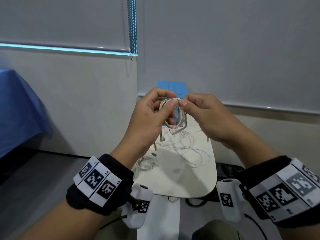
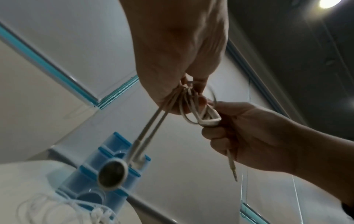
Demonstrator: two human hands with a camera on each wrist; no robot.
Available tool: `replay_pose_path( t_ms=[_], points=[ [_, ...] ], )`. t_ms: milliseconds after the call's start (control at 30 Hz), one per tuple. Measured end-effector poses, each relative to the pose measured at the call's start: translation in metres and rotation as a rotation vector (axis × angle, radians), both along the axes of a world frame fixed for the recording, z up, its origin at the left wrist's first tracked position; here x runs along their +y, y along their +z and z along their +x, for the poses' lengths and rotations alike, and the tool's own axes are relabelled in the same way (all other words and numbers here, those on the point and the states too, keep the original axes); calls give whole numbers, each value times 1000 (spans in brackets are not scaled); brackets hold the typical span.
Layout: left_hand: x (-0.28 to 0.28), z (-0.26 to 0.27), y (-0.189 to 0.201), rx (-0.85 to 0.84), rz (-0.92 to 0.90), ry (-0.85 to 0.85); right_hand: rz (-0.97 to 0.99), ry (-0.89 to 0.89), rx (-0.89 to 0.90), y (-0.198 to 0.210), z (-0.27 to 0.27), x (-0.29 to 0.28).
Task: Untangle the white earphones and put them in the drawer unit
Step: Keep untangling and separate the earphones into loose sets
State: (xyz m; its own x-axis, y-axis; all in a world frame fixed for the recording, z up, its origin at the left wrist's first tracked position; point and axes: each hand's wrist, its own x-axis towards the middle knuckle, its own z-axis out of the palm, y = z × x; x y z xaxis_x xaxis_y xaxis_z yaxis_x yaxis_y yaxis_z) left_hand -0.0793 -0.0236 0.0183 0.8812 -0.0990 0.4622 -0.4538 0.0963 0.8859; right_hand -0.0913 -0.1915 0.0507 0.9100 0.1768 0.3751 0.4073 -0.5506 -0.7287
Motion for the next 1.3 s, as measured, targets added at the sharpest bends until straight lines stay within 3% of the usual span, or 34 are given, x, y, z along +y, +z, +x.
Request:
replay_pose_path(
  t_ms=[100,267,467,633,900,967,1100,1300],
  points=[
    [1,2,4,35,-16,-39,1,44,66,-1,2,-9],
    [-2,5,7,180,-192,-172,67,51,106,-7,1,-13],
    [-3,7,9,167,-193,-184,219,116,163,-5,-5,-8],
    [0,6,15,127,-168,-209,195,158,68,-3,-9,1],
    [8,6,29,218,-204,-383,88,1,-127,1,-2,-6],
    [10,8,33,244,-123,-386,36,-6,-153,1,-1,-8],
    [4,13,31,122,168,-193,15,6,-122,-9,5,-17],
    [1,17,21,106,243,-101,71,121,11,-13,6,-34]
  ],
)
